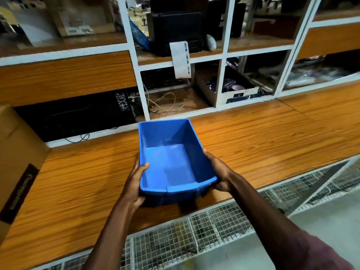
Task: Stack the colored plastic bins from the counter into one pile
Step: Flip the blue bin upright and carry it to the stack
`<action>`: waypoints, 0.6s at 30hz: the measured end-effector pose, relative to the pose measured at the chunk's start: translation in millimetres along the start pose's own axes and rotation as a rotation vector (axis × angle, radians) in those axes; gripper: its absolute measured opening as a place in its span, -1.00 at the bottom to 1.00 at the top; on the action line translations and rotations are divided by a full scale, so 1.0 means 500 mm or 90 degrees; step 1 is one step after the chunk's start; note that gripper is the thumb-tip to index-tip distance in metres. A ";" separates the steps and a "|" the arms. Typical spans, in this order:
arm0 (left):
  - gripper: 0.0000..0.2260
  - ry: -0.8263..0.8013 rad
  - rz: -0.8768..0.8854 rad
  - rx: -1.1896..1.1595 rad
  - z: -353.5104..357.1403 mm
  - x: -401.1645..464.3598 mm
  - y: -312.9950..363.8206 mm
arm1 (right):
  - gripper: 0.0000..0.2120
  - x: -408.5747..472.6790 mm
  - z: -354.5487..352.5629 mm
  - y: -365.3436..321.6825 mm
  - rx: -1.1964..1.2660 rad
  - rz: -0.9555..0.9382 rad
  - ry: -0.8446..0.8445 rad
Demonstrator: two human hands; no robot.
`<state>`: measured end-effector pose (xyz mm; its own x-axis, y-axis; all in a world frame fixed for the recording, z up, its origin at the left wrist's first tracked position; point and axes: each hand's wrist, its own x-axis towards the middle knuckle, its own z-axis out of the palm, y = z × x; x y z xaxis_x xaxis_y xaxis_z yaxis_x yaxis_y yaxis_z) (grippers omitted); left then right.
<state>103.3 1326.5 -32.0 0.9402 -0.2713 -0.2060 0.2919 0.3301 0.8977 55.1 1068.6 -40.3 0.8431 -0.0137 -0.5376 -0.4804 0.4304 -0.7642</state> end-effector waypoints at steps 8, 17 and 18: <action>-0.64 -0.061 -0.057 -0.052 -0.003 0.018 -0.015 | -0.35 -0.021 -0.013 0.021 -0.029 -0.001 0.125; -0.64 -0.147 -0.085 -0.029 0.087 0.024 -0.063 | -0.45 -0.136 -0.090 0.017 -0.030 -0.014 0.218; -0.64 -0.157 -0.093 -0.022 0.111 0.024 -0.073 | -0.44 -0.154 -0.112 0.017 -0.019 -0.018 0.238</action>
<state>94.2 1260.8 -45.5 0.8180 -0.5286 -0.2270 0.4306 0.3011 0.8508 -27.6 1022.8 -25.1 0.7123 -0.3555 -0.6051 -0.4702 0.3983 -0.7876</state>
